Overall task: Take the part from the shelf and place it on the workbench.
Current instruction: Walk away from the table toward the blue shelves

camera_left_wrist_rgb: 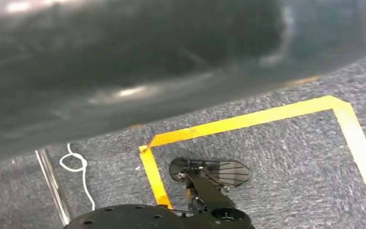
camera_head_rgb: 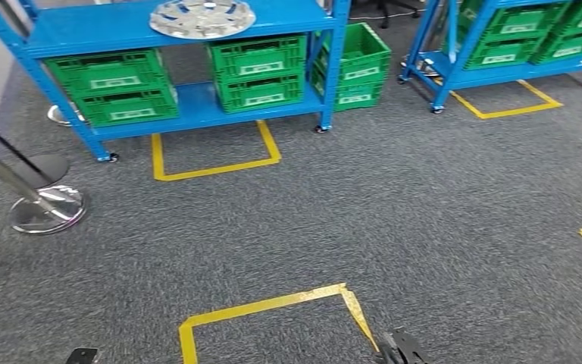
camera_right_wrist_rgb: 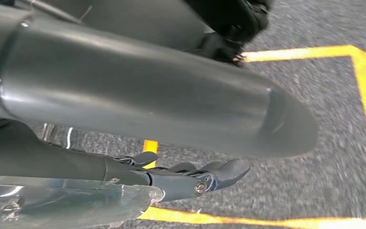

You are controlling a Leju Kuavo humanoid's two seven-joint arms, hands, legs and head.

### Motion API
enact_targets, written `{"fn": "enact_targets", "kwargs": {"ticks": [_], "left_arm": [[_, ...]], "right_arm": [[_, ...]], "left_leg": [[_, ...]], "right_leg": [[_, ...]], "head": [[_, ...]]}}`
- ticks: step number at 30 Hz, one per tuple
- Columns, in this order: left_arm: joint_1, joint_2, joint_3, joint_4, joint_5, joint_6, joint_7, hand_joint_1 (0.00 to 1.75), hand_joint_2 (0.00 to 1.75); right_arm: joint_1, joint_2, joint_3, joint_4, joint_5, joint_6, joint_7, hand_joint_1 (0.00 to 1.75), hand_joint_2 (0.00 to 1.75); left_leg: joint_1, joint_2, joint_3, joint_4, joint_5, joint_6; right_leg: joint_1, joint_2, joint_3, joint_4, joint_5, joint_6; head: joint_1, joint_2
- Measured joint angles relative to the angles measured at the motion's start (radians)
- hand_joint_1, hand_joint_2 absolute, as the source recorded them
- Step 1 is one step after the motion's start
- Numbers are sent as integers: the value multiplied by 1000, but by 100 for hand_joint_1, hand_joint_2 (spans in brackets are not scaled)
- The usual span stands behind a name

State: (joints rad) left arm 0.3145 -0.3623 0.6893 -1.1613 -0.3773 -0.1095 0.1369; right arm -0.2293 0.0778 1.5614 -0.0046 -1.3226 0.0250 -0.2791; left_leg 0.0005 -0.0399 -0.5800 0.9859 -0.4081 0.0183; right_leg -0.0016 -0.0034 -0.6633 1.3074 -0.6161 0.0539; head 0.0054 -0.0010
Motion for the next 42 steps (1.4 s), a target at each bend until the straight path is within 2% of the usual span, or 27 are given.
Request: {"fn": "enact_targets", "kwargs": {"ticks": [1,2,4,6,7,8,9,10,11,13,15,16,17,18,20,21,22,28,30,32,33,34,36,37,39,40,42], "left_arm": [[1,0,1,0,0,1,0,0,0],[1,0,2,0,0,1,0,0,0],[0,0,3,0,0,2,-2,0,0],[-1,1,4,0,-2,2,-3,0,0],[0,1,4,0,-2,2,-4,0,0],[0,1,4,0,-3,2,-4,0,0],[1,2,5,0,-4,2,-4,0,0],[1,2,6,0,-5,3,-4,0,0],[0,2,8,0,-7,3,-4,0,0],[-5,3,8,0,-9,4,-4,0,0],[-7,3,8,0,-10,5,-4,0,0],[-6,3,8,0,-10,5,-4,0,0],[-4,3,8,0,-10,6,-4,0,0],[-3,3,8,0,-10,7,-4,0,0],[-5,3,9,0,-10,8,-4,0,0],[-6,3,8,0,-10,8,-4,0,0],[-7,3,8,0,-10,9,-5,0,0],[-4,2,9,0,-11,10,-5,0,0],[-4,2,11,0,-11,10,-5,0,0],[-6,1,13,0,-11,11,-5,0,0],[-5,1,13,0,-11,11,-5,0,0],[-3,1,13,0,-11,12,-5,0,0],[-1,1,14,0,-11,13,-5,0,0],[-1,2,14,0,-11,14,-5,0,0],[-1,3,14,0,-11,15,-5,0,0],[-1,3,14,-1,-11,16,-5,0,0],[0,4,14,-1,-11,19,-5,0,0]], "right_arm": [[2,0,0,0,0,0,0,0,0],[2,0,0,0,0,0,0,0,0],[1,0,0,0,0,-1,0,0,0],[1,0,0,0,0,-1,0,0,0],[2,0,0,0,0,-1,0,0,0],[3,0,0,0,0,-1,0,0,0],[4,1,0,0,0,-1,0,0,0],[4,1,0,1,0,-2,-1,0,0],[3,1,0,1,0,-2,-1,0,0],[5,0,0,1,0,-2,-2,0,0],[8,0,0,1,0,-2,-2,0,0],[8,0,0,1,0,-2,-3,0,0],[7,0,0,1,0,-2,-3,0,0],[5,0,0,1,0,-3,-4,0,0],[2,0,0,1,0,-5,-7,0,0],[1,0,0,1,0,-6,-8,0,0],[1,0,0,1,0,-6,-8,0,0],[-2,1,0,1,0,-6,-9,0,0],[-2,2,0,1,0,-6,-10,0,0],[3,3,0,1,0,-7,-12,0,0],[4,3,0,1,0,-6,-12,0,0],[5,3,0,1,0,-6,-13,0,0],[3,2,0,1,0,-4,-15,0,0],[3,2,0,1,0,-2,-16,0,0],[4,3,0,1,0,-1,-18,0,0],[5,3,0,1,0,0,-18,0,0],[7,3,0,1,-1,0,-18,0,0]], "left_leg": [[1,-15,0,1,1,-2],[3,-29,0,1,2,-4],[6,-56,-2,5,4,-15],[7,-79,-12,8,8,-30],[7,-89,-19,8,13,-37],[10,-100,-24,6,17,-43],[11,-96,-29,9,18,-48],[10,-77,-38,23,8,-51],[9,-50,-54,57,-13,-54],[6,7,-111,180,-80,-57],[6,23,-158,283,-119,-56],[5,25,-157,288,-113,-53],[4,29,-136,256,-92,-49],[0,41,-98,195,-64,-42],[-12,83,-23,68,-28,-26],[-17,97,-3,32,-22,-20],[-20,102,2,18,-23,-18],[-20,85,0,15,-20,-13],[-13,55,2,8,-14,-2],[-6,22,4,2,-8,7],[-6,14,4,2,-8,7],[-4,8,6,3,-8,5],[-2,-2,8,5,-10,-2],[-2,-6,7,8,-12,-7],[-5,-10,3,14,-13,-14],[-7,-10,0,15,-12,-9],[-8,-10,-1,14,-8,15]], "right_leg": [[-1,2,1,-12,21,1],[-4,7,21,-62,57,3],[-13,52,81,-199,117,8],[-20,91,112,-268,132,3],[-20,95,113,-271,130,-3],[-19,82,112,-269,133,-12],[-18,69,113,-269,137,-18],[-18,57,112,-270,139,-25],[-16,43,111,-271,141,-32],[-10,14,109,-271,141,-40],[-4,-20,107,-271,141,-43],[-2,-36,106,-271,140,-44],[1,-50,106,-271,140,-44],[2,-63,107,-271,140,-44],[8,-85,107,-270,137,-40],[10,-96,109,-271,135,-37],[13,-103,110,-271,134,-34],[12,-118,116,-275,134,-29],[9,-63,67,-164,74,-13],[5,0,-5,-17,10,0],[4,0,-15,-6,17,1],[2,0,-6,-34,43,3],[-5,6,52,-164,111,9],[-7,13,80,-223,133,8],[-10,24,104,-272,143,1],[-10,25,105,-275,146,-3],[-10,26,103,-276,149,-4]], "head": [[0,0],[0,0],[1,0],[1,0],[1,0],[1,0],[0,0],[-2,0],[-5,0],[-11,0],[-12,0],[-12,0],[-12,0],[-12,0],[-12,0],[-11,0],[-11,0],[-11,0],[-8,0],[-4,0],[-4,0],[-4,0],[-4,0],[-4,0],[-4,0],[-4,0],[-5,0]]}}
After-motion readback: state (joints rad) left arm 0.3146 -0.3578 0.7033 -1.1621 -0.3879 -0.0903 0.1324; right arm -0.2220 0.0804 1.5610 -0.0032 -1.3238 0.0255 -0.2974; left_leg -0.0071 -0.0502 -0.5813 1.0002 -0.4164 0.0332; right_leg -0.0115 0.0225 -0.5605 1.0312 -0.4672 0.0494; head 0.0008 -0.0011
